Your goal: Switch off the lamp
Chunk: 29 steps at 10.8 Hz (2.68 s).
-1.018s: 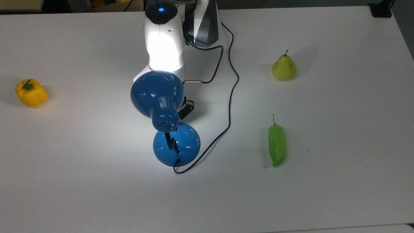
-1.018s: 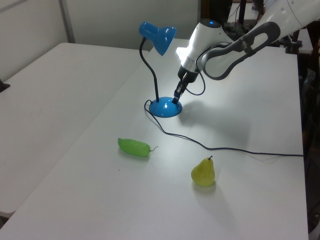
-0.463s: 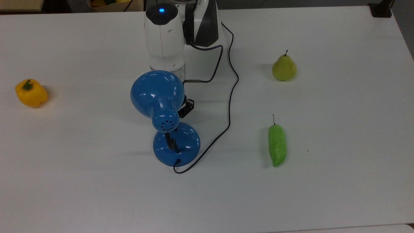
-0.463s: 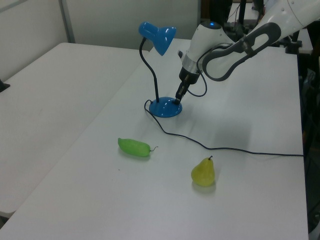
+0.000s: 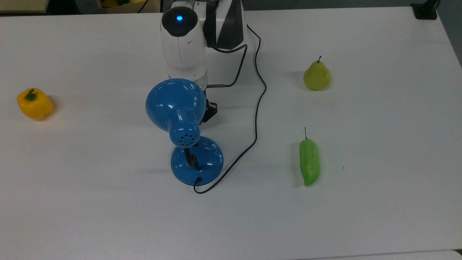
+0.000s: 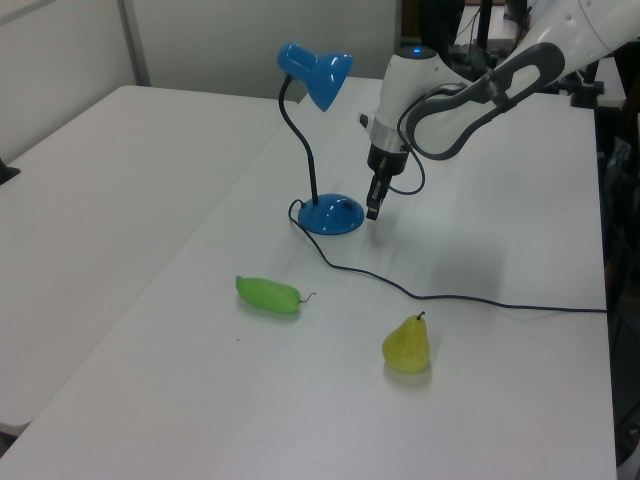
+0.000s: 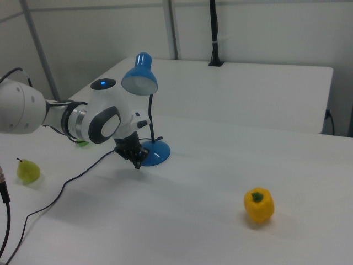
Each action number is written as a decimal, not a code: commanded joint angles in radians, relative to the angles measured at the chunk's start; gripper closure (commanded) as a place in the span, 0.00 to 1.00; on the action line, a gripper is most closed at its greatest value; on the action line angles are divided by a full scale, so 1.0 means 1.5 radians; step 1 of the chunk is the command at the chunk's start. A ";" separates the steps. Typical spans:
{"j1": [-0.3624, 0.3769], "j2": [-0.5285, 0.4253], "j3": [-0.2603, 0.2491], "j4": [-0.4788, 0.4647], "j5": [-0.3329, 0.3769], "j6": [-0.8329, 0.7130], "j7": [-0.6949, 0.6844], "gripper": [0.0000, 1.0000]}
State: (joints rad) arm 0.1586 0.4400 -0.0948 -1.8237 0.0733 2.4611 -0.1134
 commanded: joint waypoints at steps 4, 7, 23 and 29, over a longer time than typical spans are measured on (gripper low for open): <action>-0.026 -0.127 -0.004 -0.002 0.010 -0.247 -0.069 1.00; -0.029 -0.197 -0.004 0.014 0.011 -0.356 -0.065 0.59; -0.087 -0.303 0.058 0.206 0.038 -0.686 0.173 0.00; -0.091 -0.343 0.105 0.084 0.022 -0.523 0.057 0.00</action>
State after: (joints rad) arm -0.0336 -0.0523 0.1200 -1.6449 0.1258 1.6343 0.0831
